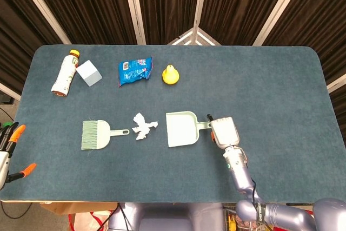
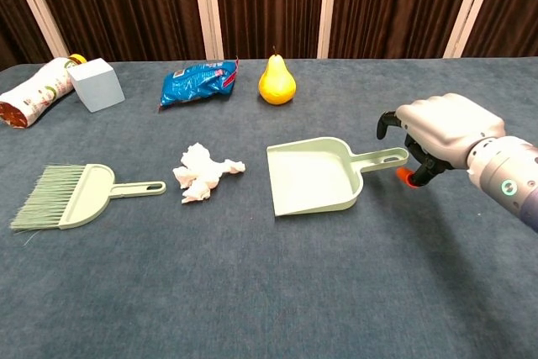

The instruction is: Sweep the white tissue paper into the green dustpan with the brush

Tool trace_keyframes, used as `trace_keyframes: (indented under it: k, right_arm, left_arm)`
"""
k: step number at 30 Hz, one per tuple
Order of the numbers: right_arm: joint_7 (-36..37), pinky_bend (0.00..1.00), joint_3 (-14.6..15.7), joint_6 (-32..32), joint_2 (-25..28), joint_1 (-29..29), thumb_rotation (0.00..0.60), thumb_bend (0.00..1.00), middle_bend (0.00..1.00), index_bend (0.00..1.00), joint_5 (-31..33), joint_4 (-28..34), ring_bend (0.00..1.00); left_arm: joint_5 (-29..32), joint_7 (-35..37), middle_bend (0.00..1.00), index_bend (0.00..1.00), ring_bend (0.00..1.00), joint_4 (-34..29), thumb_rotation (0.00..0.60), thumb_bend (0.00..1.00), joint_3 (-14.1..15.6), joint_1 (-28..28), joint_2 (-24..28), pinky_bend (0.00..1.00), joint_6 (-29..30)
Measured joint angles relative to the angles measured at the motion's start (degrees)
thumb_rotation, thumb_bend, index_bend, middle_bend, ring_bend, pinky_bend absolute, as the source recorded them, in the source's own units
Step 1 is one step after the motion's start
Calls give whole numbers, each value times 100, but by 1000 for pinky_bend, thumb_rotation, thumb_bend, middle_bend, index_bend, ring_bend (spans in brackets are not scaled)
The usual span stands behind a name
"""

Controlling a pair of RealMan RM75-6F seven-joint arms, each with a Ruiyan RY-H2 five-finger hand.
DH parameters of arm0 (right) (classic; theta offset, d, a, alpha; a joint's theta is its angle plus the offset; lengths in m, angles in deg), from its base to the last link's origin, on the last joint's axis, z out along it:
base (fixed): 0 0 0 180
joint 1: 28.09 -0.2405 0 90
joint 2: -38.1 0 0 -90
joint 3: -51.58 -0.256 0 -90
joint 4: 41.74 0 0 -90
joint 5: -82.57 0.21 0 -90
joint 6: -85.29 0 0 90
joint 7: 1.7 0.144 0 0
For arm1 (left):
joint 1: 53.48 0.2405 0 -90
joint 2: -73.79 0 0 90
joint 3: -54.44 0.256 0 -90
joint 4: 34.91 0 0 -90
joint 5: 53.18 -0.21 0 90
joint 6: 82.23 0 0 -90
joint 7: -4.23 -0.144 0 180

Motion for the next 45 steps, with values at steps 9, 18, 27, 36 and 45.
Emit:
trace_keyframes:
  k: [9,18,27,36,45]
  right_arm:
    - [-8,878,13,-36,-36,-46,600,377,819,314,85,-72,839]
    - [84,878,75,-71,-152,-46,600,381,819,432,124,-217,839]
    - [161,878,99,-64,-153,-46,600,468,819,553,92,-211,839]
    - [94,878,95,8,90,-30,600,503,819,603,61,65,839]
    - [31,878,183,125,204,7,600,502,819,604,-84,228,839]
  left_arm:
    - [10,-13,0,0,0,-13,600,0,-2,1,2,8,-5]
    - [18,-42,0,0,0,-18,600,0,-5,-1,-4,8,-10]
    - [40,-61,0,0,0,-22,600,0,-18,-14,-12,8,-32]
    - [28,-58,0,0,0,-46,600,0,-8,-25,-3,8,-54]
    - [80,-28,0,0,0,-164,600,0,-18,-81,48,18,-188]
